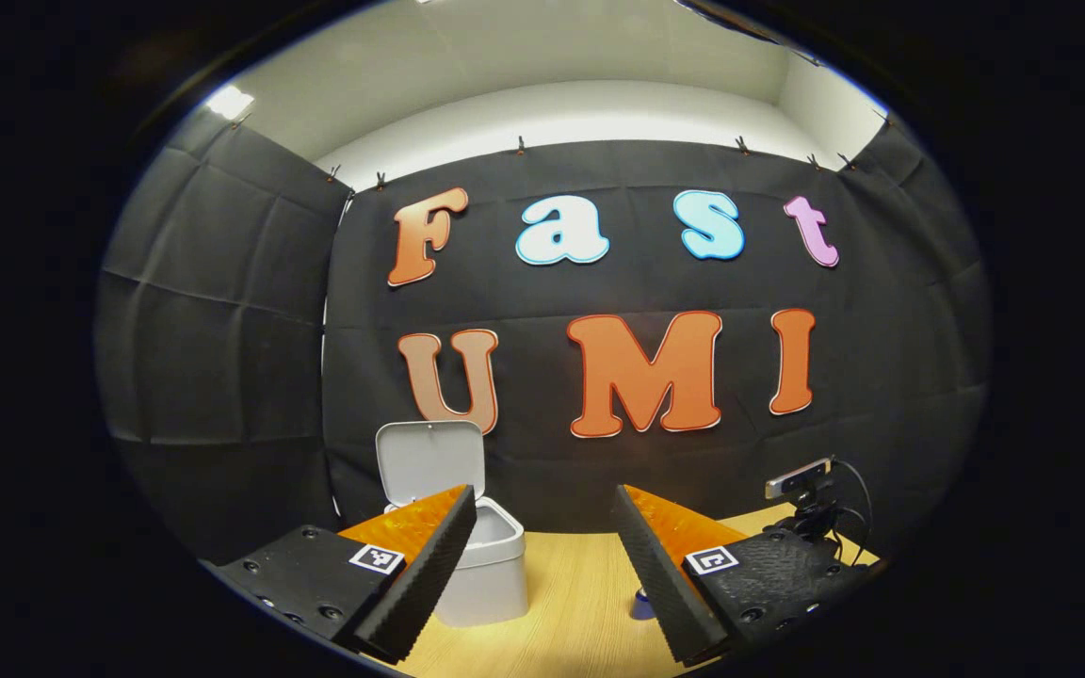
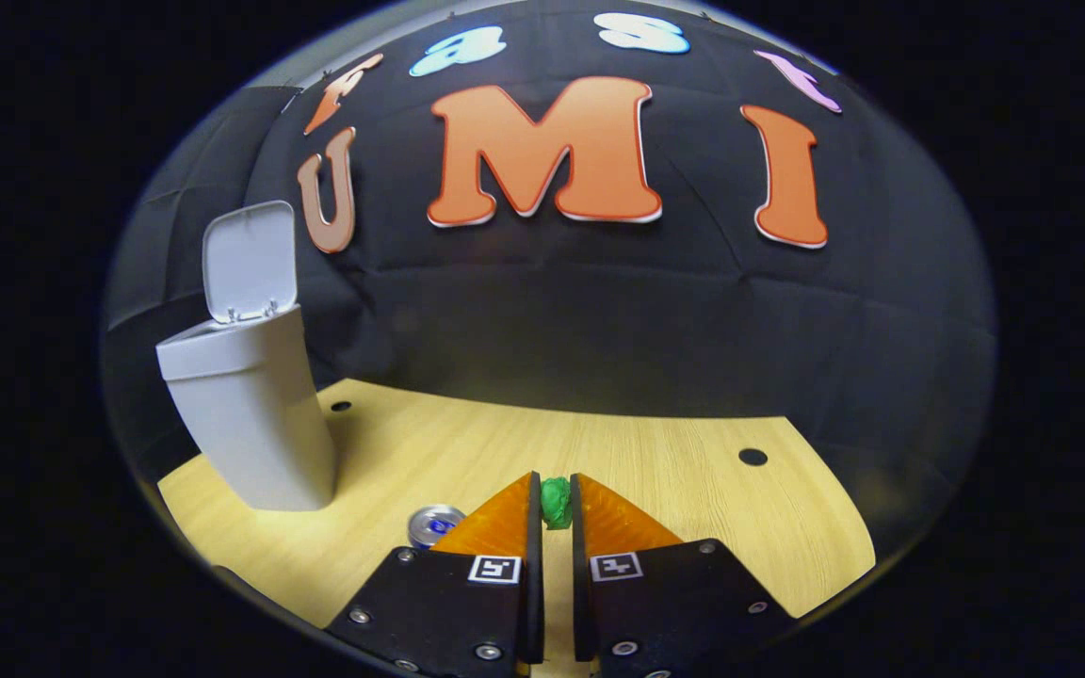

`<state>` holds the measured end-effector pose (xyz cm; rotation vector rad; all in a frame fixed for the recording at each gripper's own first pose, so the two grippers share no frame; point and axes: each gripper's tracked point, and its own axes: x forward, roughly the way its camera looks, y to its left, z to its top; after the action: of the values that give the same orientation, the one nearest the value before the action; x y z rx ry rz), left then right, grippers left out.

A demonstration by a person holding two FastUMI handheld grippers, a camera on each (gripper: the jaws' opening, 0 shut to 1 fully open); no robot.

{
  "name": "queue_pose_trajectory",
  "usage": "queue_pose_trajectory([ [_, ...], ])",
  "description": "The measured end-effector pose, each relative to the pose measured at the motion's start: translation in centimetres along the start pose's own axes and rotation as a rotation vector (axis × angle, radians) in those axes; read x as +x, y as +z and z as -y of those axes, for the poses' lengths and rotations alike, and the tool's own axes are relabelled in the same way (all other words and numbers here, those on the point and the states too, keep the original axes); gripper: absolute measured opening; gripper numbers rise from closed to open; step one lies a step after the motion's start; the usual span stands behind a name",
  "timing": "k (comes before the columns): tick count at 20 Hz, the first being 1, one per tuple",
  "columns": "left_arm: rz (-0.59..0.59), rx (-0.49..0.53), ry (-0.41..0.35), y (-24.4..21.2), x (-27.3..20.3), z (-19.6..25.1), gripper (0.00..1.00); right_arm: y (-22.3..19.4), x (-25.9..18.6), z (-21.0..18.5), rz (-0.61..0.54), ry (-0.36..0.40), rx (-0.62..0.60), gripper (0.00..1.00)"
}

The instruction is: Press the lid of the desktop garbage bin to open it, pick up the crumpled paper on the desktop and throw it into the bin, then pick up the pop can on the desktop and drop it into the bin, and finally close the garbage bin lid.

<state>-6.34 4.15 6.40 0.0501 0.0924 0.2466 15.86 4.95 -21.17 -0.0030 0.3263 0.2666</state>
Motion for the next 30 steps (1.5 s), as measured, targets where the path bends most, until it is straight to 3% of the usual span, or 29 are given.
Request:
queue_pose_trajectory([
  [4, 0.017, -0.037, 0.023, -0.1, -0.5, -1.8, 0.93, 5.8, -1.7, -3.9, 0.102, 0.074, -0.002, 0.12],
  [13, -0.039, -0.045, 0.125, -4.0, -2.4, -8.0, 0.94, 12.8, -2.2, -15.1, 0.178, 0.289, -0.002, 0.12],
  [21, -0.078, -0.061, 0.297, -6.3, -5.3, -15.6, 0.94, 15.6, -0.3, -25.4, 0.18, 0.443, -0.035, 0.12],
  [30, -0.085, -0.046, 0.399, -6.9, -6.8, -19.8, 0.93, 17.2, 4.0, -33.6, 0.173, 0.508, -0.052, 0.12],
])
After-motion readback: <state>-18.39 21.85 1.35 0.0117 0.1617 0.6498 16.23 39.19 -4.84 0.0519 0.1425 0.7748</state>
